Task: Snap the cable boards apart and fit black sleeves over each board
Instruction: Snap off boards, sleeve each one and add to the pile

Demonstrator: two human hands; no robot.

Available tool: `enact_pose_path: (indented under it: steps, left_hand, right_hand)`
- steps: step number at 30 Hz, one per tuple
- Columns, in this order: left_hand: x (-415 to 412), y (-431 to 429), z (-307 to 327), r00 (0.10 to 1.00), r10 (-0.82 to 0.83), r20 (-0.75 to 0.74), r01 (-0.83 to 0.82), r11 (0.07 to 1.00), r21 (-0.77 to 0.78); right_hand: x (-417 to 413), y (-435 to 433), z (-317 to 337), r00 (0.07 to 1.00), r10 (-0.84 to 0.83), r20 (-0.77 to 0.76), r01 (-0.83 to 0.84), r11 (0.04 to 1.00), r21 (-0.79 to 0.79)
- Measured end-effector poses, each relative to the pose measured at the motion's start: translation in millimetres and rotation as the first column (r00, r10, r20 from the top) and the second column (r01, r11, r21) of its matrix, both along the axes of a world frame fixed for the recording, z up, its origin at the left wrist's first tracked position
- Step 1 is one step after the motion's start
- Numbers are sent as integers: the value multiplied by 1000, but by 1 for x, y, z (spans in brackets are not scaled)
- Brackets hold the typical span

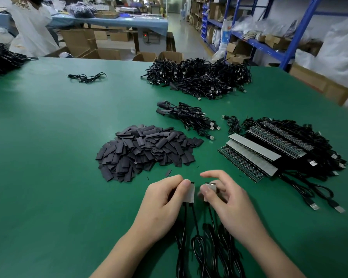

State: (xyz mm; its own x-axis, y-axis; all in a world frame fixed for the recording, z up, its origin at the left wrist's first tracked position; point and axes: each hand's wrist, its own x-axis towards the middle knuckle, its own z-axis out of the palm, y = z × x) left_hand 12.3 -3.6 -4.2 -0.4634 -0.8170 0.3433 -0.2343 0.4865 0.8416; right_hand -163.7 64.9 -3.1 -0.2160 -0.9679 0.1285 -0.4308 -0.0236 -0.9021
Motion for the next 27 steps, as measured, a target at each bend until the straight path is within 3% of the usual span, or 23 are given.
enact_pose_path:
  steps: [2, 7, 11, 16, 20, 22, 27]
  left_hand:
    - [-1, 0, 2, 1000, -5, 12, 5, 1000, -15]
    - [-1, 2, 0, 998, -28, 51, 30, 999, -38]
    - [0, 1, -3, 987, 94, 133, -73, 985, -153]
    - [-3, 2, -2, 999, 5, 45, -1, 997, -76]
    - [-3, 3, -3, 996, -1, 89, 7, 998, -68]
    - [-4, 4, -2, 996, -65, 60, 65, 998, 10]
    - [-6, 4, 0, 964, -200, -175, 241, 936, 257]
  right_hand:
    - [-1, 1, 1, 981, -19, -193, 8, 998, -56]
    - [10, 0, 2, 968, 41, -247, -71, 991, -114]
    - [12, 1, 1, 991, 107, -77, -112, 992, -59]
    - [14, 0, -3, 981, 176, 87, -175, 984, -16]
    - [15, -2, -6, 972, 188, 141, -190, 982, -1]
    - [15, -1, -7, 967, 213, 137, -215, 977, -3]
    - [15, -3, -6, 942, 271, 197, -272, 962, -24]
